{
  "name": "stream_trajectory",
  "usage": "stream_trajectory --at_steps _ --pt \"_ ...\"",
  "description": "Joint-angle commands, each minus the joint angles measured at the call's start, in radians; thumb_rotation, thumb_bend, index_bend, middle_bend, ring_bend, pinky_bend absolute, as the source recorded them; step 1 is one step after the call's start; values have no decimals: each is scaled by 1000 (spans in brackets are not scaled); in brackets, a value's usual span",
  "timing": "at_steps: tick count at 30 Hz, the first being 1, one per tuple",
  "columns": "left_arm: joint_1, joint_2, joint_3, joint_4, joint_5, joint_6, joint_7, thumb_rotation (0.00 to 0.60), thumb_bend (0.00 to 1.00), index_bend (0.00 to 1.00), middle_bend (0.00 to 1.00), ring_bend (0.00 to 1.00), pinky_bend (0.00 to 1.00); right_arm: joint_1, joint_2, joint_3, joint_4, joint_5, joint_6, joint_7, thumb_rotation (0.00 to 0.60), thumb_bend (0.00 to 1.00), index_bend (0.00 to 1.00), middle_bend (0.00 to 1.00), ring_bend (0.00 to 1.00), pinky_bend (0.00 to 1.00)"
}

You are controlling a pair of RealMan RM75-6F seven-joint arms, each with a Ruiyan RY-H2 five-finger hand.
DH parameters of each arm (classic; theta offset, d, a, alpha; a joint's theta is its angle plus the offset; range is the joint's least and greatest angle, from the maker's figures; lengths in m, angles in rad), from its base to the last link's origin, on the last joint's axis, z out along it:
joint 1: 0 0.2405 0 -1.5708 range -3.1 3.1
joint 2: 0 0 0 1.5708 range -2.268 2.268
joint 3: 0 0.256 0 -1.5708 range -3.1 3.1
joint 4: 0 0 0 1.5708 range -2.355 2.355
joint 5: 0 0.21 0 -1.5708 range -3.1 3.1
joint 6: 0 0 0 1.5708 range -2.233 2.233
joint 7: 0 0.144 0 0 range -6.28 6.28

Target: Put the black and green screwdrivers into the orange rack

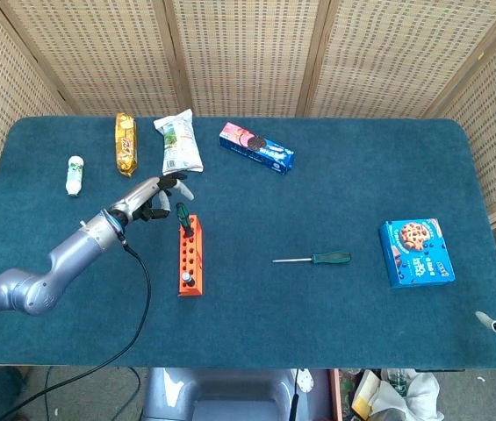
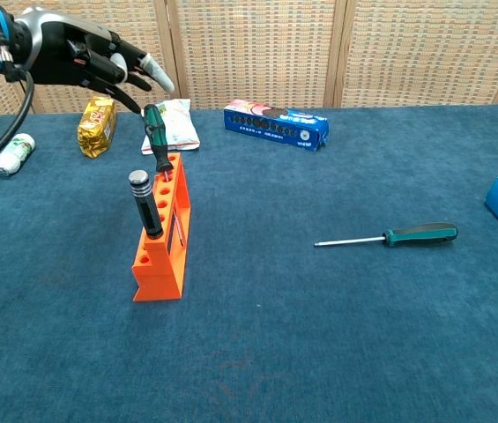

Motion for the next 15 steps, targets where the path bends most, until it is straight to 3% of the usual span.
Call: stream_trajectory --at_steps 1,10,15 --pt "6 -4 -9 -7 -6 -14 -13 600 1000 334 105 72 178 0 1 0 1 -1 0 2 600 0 0 0 0 0" --pt "43 -17 -65 -25 25 -54 -75 600 1000 336 122 99 221 -1 2 -1 0 -6 2 7 600 0 0 0 0 0" --pt "46 -26 -71 -24 49 -68 -72 600 1000 355 139 125 250 -2 3 -1 -2 -6 5 6 600 0 0 0 0 0"
